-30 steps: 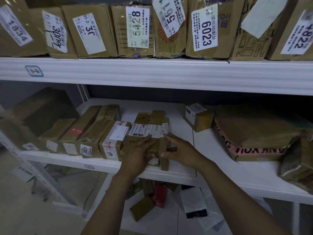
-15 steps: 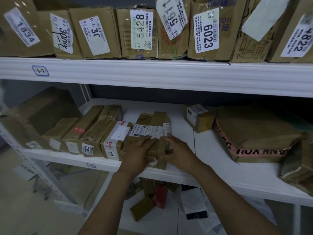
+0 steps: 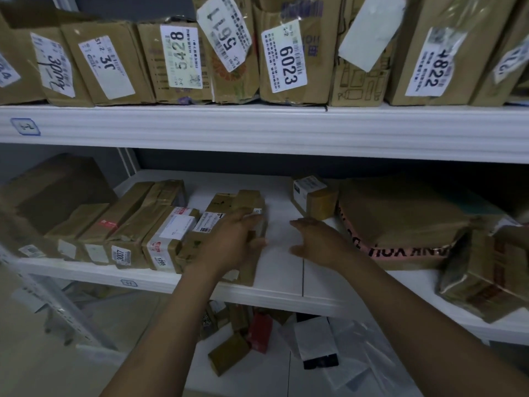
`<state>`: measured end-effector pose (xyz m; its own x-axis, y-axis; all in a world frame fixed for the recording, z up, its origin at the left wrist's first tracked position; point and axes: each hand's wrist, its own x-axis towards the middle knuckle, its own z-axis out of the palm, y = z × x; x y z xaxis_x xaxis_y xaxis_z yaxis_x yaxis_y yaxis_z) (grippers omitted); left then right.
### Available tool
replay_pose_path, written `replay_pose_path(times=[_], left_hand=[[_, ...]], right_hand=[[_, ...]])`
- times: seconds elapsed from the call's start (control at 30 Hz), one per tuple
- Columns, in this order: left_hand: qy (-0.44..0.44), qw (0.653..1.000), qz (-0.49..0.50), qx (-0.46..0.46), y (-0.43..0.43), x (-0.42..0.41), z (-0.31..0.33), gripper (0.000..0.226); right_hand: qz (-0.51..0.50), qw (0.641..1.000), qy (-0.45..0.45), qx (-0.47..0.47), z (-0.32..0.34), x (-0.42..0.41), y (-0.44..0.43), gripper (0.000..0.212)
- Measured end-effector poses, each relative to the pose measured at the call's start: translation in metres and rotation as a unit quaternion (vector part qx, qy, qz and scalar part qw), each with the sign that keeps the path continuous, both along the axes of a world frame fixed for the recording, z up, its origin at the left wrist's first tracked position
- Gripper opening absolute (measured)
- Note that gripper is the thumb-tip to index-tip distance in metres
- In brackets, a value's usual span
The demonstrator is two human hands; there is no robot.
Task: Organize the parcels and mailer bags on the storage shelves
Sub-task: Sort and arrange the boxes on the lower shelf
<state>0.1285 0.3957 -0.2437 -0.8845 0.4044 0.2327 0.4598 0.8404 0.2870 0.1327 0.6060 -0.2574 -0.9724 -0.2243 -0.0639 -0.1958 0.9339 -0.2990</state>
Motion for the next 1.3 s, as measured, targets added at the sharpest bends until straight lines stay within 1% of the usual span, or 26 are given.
replay_pose_path(times=[0.07,0.17,0.23,0.3,0.33,0.4,0.43,0.53,0.57,0.6,0.63,0.7,0.73,0.8,0.83,0.9,0.97,1.0,1.03,1.07,1.13,1.2,1.23,1.3], left_hand=[[-0.002,1.0,0.004,-0.008,0.017,-0.01,0.005,0.047],[0.011,0.998,0.026,-0.063,0.035,-0.029,0.005,0.038],[0.029,0.993,0.055,-0.097,0.045,-0.038,0.001,0.039],[0.022,0.989,0.087,-0.119,0.053,-0.042,-0.007,0.042],[0.015,0.987,0.098,-0.125,0.055,-0.044,-0.011,0.044],[0.007,0.984,0.106,-0.141,0.057,-0.05,-0.019,0.048],[0.002,0.983,0.103,-0.15,0.057,-0.054,-0.021,0.051],[-0.004,0.979,0.098,-0.177,0.055,-0.064,-0.019,0.058],[0.0,0.978,0.095,-0.183,0.054,-0.067,-0.019,0.059],[0.001,0.979,0.087,-0.182,0.055,-0.07,-0.019,0.059],[-0.002,0.981,0.078,-0.177,0.055,-0.074,-0.021,0.058],[-0.02,0.983,0.067,-0.17,0.056,-0.081,-0.025,0.057],[-0.024,0.983,0.064,-0.172,0.057,-0.084,-0.027,0.057],[-0.028,0.981,0.062,-0.18,0.056,-0.088,-0.027,0.058],[-0.025,0.981,0.062,-0.181,0.056,-0.089,-0.027,0.058],[-0.017,0.98,0.06,-0.191,0.056,-0.087,-0.024,0.058],[-0.001,0.978,0.061,-0.198,0.058,-0.082,-0.018,0.055],[0.007,0.981,0.064,-0.182,0.06,-0.08,-0.018,0.052],[0.018,0.987,0.067,-0.145,0.063,-0.078,-0.017,0.049],[0.022,0.993,0.069,-0.09,0.067,-0.075,-0.016,0.045],[0.027,0.995,0.065,0.069,0.076,-0.066,-0.017,0.036],[0.011,0.972,0.06,0.225,0.088,-0.051,-0.016,0.033],[-0.005,0.956,0.067,0.287,0.094,-0.043,-0.016,0.036],[-0.065,0.92,0.097,0.374,0.102,-0.03,-0.02,0.055]], right_hand=[[-0.027,0.999,-0.002,0.018,0.004,-0.009,0.019,0.065],[-0.065,0.997,-0.006,0.03,0.001,-0.028,0.039,0.058],[-0.084,0.996,0.005,0.027,-0.006,-0.044,0.045,0.059],[-0.111,0.993,0.029,0.022,-0.018,-0.061,0.047,0.059],[-0.121,0.992,0.036,0.02,-0.024,-0.069,0.047,0.062],[-0.136,0.989,0.063,0.008,-0.04,-0.089,0.049,0.077],[-0.137,0.985,0.1,0.011,-0.048,-0.097,0.049,0.079],[-0.162,0.965,0.197,0.055,-0.069,-0.129,0.053,0.061],[-0.165,0.961,0.213,0.058,-0.072,-0.136,0.054,0.062],[-0.168,0.959,0.217,0.073,-0.072,-0.139,0.053,0.065],[-0.162,0.957,0.225,0.091,-0.074,-0.143,0.053,0.063],[-0.172,0.95,0.236,0.107,-0.079,-0.148,0.052,0.045],[-0.186,0.949,0.233,0.103,-0.078,-0.147,0.05,0.042],[-0.222,0.949,0.217,0.058,-0.071,-0.138,0.043,0.059],[-0.232,0.946,0.228,0.01,-0.067,-0.129,0.039,0.065],[-0.251,0.928,0.25,-0.116,-0.055,-0.104,0.033,0.063],[-0.249,0.918,0.243,-0.19,-0.041,-0.076,0.03,0.059],[-0.237,0.917,0.243,-0.21,-0.037,-0.065,0.031,0.055],[-0.221,0.916,0.242,-0.229,-0.033,-0.053,0.034,0.055],[-0.213,0.916,0.228,-0.253,-0.031,-0.043,0.037,0.055],[-0.208,0.907,0.214,-0.297,-0.026,-0.021,0.045,0.056],[-0.194,0.893,0.226,-0.336,-0.024,0.002,0.05,0.053],[-0.182,0.886,0.227,-0.361,-0.023,0.012,0.052,0.051],[-0.167,0.859,0.21,-0.437,-0.026,0.03,0.058,0.046]])
